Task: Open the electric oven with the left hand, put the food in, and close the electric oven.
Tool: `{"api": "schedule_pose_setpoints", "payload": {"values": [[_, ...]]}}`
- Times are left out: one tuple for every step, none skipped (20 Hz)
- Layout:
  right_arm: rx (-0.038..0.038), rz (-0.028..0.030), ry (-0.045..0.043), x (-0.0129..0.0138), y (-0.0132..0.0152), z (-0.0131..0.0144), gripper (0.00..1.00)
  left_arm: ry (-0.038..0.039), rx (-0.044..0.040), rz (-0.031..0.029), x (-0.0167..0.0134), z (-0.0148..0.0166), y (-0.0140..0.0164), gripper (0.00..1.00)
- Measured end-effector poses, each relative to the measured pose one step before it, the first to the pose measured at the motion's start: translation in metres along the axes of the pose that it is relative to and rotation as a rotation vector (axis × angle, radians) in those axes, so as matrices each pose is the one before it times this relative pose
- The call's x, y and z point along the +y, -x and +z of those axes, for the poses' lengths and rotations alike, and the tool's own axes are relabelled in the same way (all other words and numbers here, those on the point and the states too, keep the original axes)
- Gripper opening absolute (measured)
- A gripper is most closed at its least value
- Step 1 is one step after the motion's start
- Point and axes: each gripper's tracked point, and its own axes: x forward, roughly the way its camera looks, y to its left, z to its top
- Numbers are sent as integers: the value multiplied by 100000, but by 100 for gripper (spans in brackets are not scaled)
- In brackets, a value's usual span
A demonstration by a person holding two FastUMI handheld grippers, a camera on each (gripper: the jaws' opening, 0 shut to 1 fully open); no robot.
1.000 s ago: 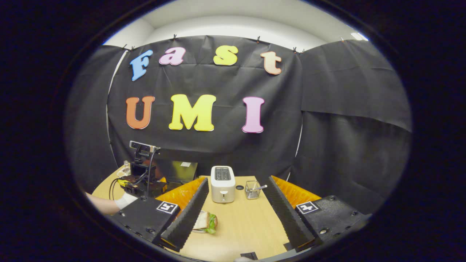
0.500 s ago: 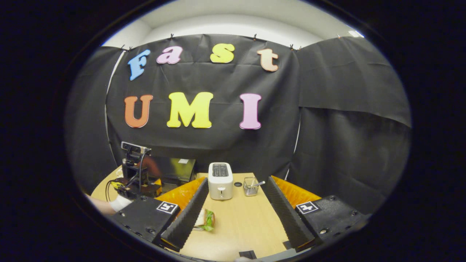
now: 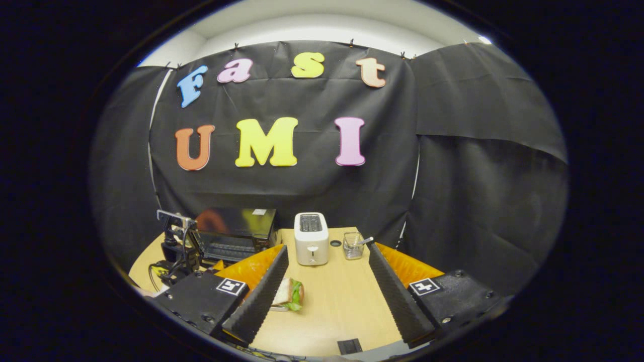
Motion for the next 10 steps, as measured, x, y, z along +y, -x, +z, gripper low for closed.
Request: {"api": "schedule_pose_setpoints", "payload": {"values": [[476,-349,331,-122,11,-412,95,-400,1329,-2,-45,-700,298,99],[615,-408,438,-138,103,-245,100,-55,753,-59,4,-454,198,99],[395,-197,383,-197,115,-250,100,53,972,-130,-71,-478,74,99],[777,-314,278,-67,57,-272,100,234,441,-18,-78,-544,147,100],[116,-21,-211,-33,172,-138,100,-116,507,44,-53,-358,27,99],[28,11,-627,-32,93,-49,100,51,558,-7,-75,-469,32,99],[374,-218,-277,-83,72,-304,96,48,906,-38,-67,-558,74,98],[626,-307,163,-125,77,-308,100,126,1565,-84,-34,-774,16,98],[822,-359,463,-90,23,-339,100,413,1884,-158,-20,-847,-32,98],[390,-302,357,-120,133,-183,100,592,2061,-114,-133,-930,-27,98]]}}
